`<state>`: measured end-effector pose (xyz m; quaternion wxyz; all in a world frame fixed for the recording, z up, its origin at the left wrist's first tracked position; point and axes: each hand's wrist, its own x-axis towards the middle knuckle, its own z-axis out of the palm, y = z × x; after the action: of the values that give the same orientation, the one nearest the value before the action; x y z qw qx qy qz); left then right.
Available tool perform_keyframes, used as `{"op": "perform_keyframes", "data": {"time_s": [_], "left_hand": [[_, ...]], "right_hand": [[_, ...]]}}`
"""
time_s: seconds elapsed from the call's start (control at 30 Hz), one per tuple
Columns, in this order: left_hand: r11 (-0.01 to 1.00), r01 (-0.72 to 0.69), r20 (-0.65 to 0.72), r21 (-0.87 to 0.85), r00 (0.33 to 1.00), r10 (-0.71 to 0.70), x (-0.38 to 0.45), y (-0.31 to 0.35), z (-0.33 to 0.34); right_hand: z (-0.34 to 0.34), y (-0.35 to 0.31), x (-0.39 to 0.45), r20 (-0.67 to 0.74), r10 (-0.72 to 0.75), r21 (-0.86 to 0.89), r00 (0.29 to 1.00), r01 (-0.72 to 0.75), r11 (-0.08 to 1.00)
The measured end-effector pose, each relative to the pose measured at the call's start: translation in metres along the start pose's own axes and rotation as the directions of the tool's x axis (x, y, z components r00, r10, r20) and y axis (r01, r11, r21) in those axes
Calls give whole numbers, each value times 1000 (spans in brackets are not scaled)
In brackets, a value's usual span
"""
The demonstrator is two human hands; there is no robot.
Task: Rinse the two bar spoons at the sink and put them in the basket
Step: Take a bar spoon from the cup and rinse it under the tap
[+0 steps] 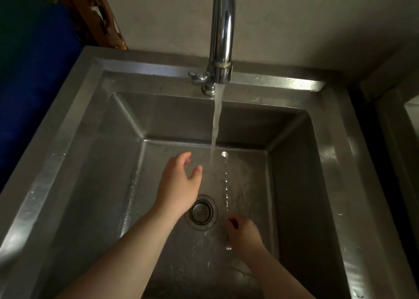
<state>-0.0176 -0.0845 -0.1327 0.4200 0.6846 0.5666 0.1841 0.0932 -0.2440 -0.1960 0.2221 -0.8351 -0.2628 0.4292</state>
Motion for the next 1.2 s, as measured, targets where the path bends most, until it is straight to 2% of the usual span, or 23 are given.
{"op": "perform_keyframes", "data": {"time_s": [0.07,0.13,0.23,0.3,0.4,0.43,0.57,0.67,0.87,1.03,1.2], "left_hand": [[974,-141,-8,179,989,145,-2,-2,-4],[907,-264,17,329,962,274,-3,-3,-7],[778,-348,58,524,925,375,-2,-6,-18],[692,-318,49,648,924,380,-2,-13,-28],[584,-187,-5,789,950,311,0,-26,-46],[559,-141,-31,817,958,287,1,-30,-54],[477,2,-103,879,978,184,12,-41,-85],[446,54,-122,893,984,126,18,-47,-98],[494,45,-136,868,980,149,22,-46,-104],[487,12,-116,873,976,185,24,-52,-104],[503,-9,-87,864,982,167,23,-50,-108]], "right_hand": [[6,16,14,-10,104,-27,994,-105,994],[15,29,27,15,200,-78,980,-198,977],[27,44,39,26,256,-112,966,-251,961],[35,52,45,-1,270,-152,963,-267,952],[44,62,48,-68,285,-289,956,-292,912],[46,65,49,-95,289,-281,953,-304,910],[54,73,49,-138,281,-225,950,-306,925],[55,74,48,-138,268,-229,954,-294,928],[52,75,44,-129,227,-235,965,-253,939],[50,71,41,-178,224,-213,958,-260,942],[47,51,30,-159,131,-219,979,-164,962]]}}
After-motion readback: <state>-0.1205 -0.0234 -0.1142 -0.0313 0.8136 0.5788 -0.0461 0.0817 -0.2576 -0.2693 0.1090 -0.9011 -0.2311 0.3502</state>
